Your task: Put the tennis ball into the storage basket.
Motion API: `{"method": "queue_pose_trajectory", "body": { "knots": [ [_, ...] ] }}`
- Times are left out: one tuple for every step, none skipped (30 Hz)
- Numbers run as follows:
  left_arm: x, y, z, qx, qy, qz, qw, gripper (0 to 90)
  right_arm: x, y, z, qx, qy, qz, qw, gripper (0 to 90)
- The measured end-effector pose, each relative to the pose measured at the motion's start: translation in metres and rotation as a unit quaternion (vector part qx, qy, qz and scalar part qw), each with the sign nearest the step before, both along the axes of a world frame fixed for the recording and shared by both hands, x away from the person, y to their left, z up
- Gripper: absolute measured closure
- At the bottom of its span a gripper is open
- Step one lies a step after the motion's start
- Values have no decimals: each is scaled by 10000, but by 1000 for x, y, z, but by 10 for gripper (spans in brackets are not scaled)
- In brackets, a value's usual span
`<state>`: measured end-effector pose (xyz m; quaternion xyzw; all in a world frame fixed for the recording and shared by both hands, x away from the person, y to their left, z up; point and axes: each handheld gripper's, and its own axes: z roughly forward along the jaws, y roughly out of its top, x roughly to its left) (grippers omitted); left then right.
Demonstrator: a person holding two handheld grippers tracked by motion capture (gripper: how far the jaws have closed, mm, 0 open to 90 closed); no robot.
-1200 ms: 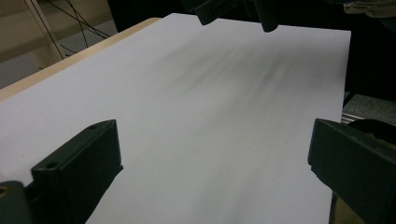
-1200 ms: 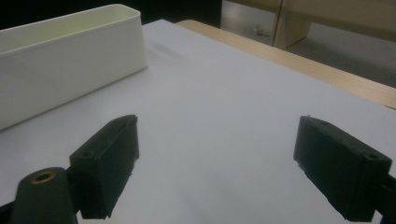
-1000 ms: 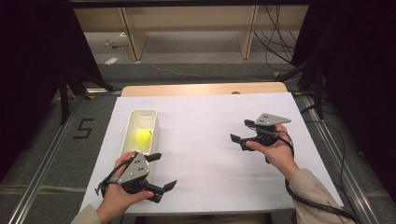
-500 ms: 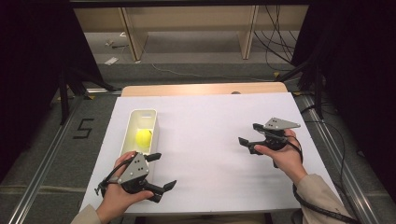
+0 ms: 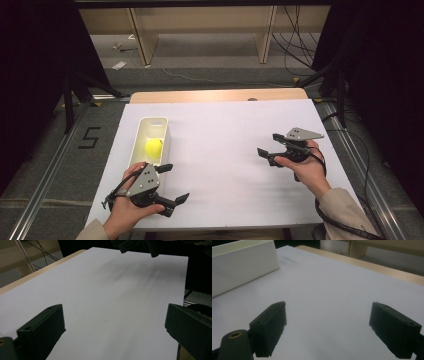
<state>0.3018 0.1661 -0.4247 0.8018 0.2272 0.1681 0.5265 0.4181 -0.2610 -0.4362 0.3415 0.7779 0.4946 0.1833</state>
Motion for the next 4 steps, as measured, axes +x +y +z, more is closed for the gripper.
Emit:
{"method": "queue_pose_trajectory", "body": {
  "knots": [
    [0, 0, 0, -2, 0, -2, 10000, 22, 0, -1, 0, 11, -6, -7, 10000, 151],
    [0, 0, 0, -4, 4, 1, 10000, 22, 0, -1, 0, 22, 6, -12, 10000, 151],
    [1, 0, 0, -1, 2, 0, 10000, 22, 0, -1, 0, 32, 8, -15, 10000, 151],
    [1, 0, 0, -4, 7, 0, 10000, 22, 0, -1, 0, 49, 3, -25, 10000, 151]
  ]
}}
